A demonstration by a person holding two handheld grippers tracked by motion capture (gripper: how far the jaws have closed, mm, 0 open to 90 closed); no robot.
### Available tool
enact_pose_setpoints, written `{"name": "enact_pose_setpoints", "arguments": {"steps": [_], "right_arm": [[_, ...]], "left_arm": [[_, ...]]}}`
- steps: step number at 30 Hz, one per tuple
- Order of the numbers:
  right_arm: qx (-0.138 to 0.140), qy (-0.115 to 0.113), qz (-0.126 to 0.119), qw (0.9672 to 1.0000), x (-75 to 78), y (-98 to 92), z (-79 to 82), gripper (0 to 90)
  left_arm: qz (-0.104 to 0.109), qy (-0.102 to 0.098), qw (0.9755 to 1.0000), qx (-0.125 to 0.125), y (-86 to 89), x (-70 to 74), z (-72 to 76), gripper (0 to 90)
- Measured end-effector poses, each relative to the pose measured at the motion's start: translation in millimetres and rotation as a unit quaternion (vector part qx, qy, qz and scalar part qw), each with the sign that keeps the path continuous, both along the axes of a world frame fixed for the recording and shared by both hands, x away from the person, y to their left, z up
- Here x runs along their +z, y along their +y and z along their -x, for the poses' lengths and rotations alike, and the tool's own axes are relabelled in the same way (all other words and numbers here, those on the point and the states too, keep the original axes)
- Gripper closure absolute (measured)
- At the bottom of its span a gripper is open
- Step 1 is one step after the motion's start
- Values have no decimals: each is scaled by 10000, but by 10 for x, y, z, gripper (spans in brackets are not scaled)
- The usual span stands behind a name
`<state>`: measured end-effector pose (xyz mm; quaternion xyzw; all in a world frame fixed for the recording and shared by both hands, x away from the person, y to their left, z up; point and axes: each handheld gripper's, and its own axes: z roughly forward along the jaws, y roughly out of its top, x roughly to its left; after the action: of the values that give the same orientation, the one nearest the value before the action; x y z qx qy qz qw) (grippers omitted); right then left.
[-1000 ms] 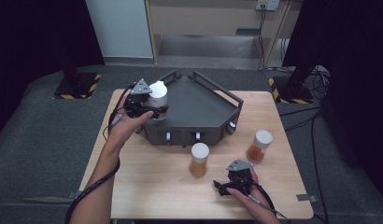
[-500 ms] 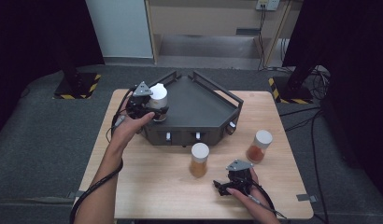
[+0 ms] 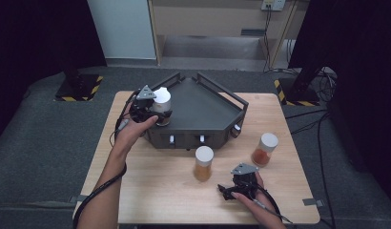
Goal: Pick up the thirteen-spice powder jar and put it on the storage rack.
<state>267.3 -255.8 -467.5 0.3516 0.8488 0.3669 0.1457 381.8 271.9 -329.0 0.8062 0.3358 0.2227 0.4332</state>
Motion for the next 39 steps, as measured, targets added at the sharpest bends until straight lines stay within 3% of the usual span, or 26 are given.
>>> {"name": "enact_pose_setpoints", "arguments": {"steps": [11, 24, 28, 34, 39], "right_arm": [[0, 0, 0, 10000, 0, 0, 0, 5], [0, -1, 1, 10000, 0, 0, 0, 5], [0, -1, 1, 10000, 0, 0, 0, 5], [-1, 0, 0, 10000, 0, 0, 0, 5], [0, -2, 1, 10000, 0, 0, 0, 5]], "left_arm": [[170, 123, 9998, -33, 95, -20, -47, 294], [258, -16, 9997, -48, 135, -97, 1, 294], [127, -24, 9999, -53, 102, -76, 1, 275], [-93, -116, 9999, 55, 23, -52, 78, 102], [-204, -116, 9996, 142, 27, -30, 186, 60]]}}
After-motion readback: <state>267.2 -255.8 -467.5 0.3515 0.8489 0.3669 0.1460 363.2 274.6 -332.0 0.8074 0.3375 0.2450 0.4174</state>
